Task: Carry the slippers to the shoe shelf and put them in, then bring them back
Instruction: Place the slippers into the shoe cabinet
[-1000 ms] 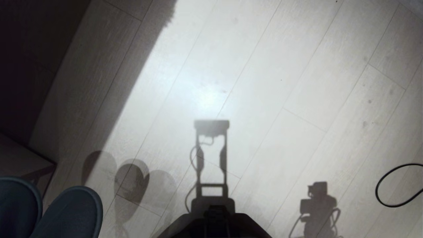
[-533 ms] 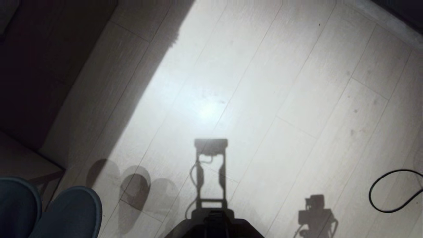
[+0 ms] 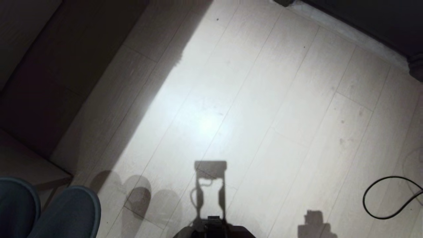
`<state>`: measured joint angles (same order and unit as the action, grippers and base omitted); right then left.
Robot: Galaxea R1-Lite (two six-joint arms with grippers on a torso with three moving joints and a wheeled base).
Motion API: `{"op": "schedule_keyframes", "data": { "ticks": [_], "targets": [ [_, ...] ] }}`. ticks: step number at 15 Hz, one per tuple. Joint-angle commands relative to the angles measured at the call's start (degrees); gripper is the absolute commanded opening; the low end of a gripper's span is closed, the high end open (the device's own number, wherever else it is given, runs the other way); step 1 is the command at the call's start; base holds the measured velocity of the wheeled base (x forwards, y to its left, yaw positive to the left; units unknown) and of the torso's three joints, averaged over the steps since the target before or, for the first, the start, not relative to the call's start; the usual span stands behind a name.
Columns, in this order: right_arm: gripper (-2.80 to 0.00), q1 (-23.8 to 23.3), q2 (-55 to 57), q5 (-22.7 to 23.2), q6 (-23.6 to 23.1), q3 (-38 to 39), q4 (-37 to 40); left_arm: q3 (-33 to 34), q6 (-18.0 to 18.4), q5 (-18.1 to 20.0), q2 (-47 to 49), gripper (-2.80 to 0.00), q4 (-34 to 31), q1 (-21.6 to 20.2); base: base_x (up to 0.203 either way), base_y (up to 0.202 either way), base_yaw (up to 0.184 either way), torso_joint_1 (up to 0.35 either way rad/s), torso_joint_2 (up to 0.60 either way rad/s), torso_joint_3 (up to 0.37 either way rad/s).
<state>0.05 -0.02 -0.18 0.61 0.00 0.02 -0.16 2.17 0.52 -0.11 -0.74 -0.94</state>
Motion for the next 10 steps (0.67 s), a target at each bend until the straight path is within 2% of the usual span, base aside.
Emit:
{"op": "schedule_keyframes", "data": {
  "ticks": [1,5,7,10],
  "targets": [
    [-2.80,0.00,0.05,0.01,0.00,0.00,-0.02,-0.02,0.04,0.00,0.11,-2.80,0.04,-0.03,0.000,0.000,0.000,0.002,0.00,0.198],
    [-2.80,0.04,0.02,0.01,0.00,0.00,-0.02,0.07,-0.35,-0.05,0.11,-2.80,0.13,-0.03,0.000,0.000,0.000,0.000,0.00,0.203],
    [-2.80,0.01,0.06,0.01,0.00,0.00,-0.02,0.16,-1.82,-0.52,0.11,-2.80,1.01,-0.03,0.000,0.000,0.000,0.004,0.00,0.203],
    [-2.80,-0.03,0.10,0.01,0.00,0.00,-0.02,0.16,-1.12,-0.35,0.11,-2.80,0.92,-0.03,0.000,0.000,0.000,0.004,0.00,0.202]
  ]
}}
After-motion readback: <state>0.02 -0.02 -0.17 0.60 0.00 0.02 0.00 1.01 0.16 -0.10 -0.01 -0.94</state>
